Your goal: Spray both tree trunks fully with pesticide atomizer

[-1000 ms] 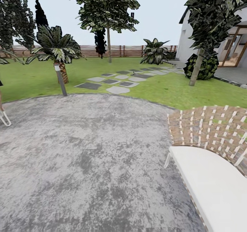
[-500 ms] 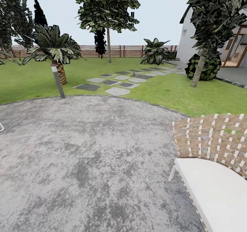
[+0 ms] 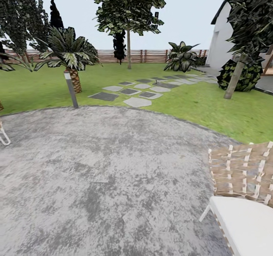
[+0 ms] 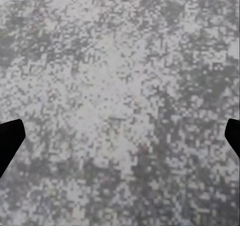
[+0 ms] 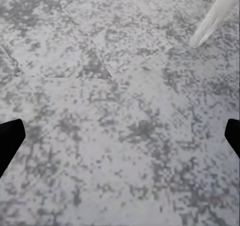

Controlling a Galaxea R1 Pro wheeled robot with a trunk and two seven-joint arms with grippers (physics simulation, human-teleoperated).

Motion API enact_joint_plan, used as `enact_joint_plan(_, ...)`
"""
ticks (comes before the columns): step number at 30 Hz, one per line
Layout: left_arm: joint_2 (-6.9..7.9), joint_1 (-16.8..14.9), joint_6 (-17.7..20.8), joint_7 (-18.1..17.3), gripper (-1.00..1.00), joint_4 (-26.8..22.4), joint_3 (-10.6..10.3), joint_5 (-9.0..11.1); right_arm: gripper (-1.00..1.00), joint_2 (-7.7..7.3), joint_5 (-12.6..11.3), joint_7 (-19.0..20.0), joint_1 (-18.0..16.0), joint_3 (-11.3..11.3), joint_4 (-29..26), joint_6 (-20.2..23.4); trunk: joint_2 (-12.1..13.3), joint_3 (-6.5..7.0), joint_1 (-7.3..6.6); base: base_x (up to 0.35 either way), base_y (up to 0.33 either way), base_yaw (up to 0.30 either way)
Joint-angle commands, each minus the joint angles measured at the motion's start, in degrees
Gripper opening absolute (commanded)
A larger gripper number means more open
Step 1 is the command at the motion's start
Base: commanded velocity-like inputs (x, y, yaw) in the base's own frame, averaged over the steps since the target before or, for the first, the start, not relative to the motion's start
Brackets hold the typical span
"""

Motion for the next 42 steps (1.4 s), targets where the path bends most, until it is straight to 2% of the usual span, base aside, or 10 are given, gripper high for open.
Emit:
enact_joint_plan(1,0.0,0.0,0.0,0.0,1.0,0.0,0.0,0.0,1.0,0.0,0.0,0.0,0.0,0.0,0.0,0.0,0.0,-0.02,0.0,0.34,0.0,0.259)
enact_joint_plan(9,0.0,0.0,0.0,0.0,1.0,0.0,0.0,0.0,1.0,0.0,0.0,0.0,0.0,0.0,0.0,0.0,0.0,-0.15,0.0,0.34,0.0,0.178)
enact_joint_plan(42,0.0,0.0,0.0,0.0,1.0,0.0,0.0,0.0,1.0,0.0,0.0,0.0,0.0,-0.07,0.0,0.0,0.0,-0.16,0.0,0.34,0.043,0.001)
